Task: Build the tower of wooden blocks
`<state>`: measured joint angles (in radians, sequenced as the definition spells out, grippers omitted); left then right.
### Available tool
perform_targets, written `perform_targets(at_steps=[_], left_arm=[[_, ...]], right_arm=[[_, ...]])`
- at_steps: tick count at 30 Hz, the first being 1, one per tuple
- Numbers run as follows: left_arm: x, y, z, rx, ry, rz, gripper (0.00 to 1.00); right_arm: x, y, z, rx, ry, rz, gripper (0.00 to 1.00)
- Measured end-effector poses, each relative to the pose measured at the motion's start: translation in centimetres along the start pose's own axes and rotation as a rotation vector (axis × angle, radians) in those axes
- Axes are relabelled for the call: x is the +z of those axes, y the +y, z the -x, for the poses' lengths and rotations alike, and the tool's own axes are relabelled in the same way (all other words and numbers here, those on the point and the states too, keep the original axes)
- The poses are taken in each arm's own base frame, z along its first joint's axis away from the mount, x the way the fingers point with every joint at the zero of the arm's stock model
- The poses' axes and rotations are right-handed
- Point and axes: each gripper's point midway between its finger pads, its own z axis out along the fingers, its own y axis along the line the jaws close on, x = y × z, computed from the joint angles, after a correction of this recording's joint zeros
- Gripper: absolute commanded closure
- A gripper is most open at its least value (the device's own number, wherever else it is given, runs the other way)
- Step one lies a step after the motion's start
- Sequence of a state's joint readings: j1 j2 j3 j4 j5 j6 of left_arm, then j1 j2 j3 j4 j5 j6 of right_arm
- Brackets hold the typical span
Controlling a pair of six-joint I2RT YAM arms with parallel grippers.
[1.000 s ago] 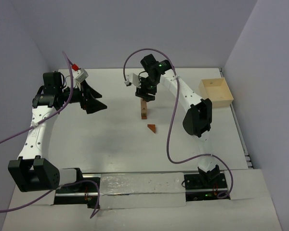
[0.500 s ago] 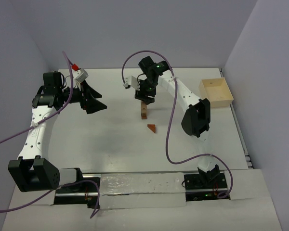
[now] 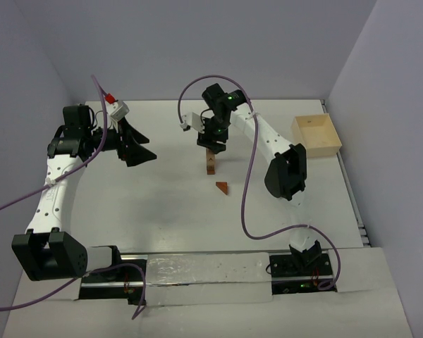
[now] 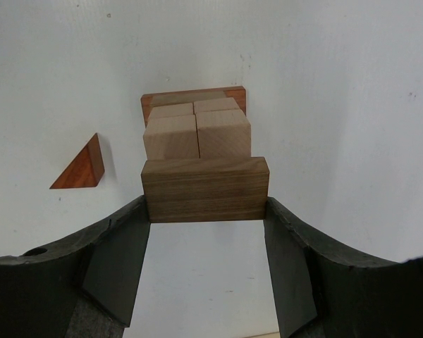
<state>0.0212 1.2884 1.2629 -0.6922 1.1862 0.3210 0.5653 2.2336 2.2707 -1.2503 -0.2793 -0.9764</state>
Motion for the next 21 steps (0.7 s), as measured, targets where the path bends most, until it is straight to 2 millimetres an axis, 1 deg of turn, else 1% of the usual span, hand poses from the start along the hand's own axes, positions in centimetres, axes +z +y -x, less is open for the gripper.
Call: perform_targets(at_steps=[11, 21], left_arm=[[0.0, 0.0, 0.0, 0.001, 0.0, 0.0, 0.01], [0.0, -0.1, 0.0, -0.001, 0.002, 0.0, 0.01]], right_arm=[[0.3, 0.3, 0.3, -0.011, 0.007, 0.004, 0.49], [1.9, 0.6, -0.2, -0.006, 0.031, 0.031, 0.44]])
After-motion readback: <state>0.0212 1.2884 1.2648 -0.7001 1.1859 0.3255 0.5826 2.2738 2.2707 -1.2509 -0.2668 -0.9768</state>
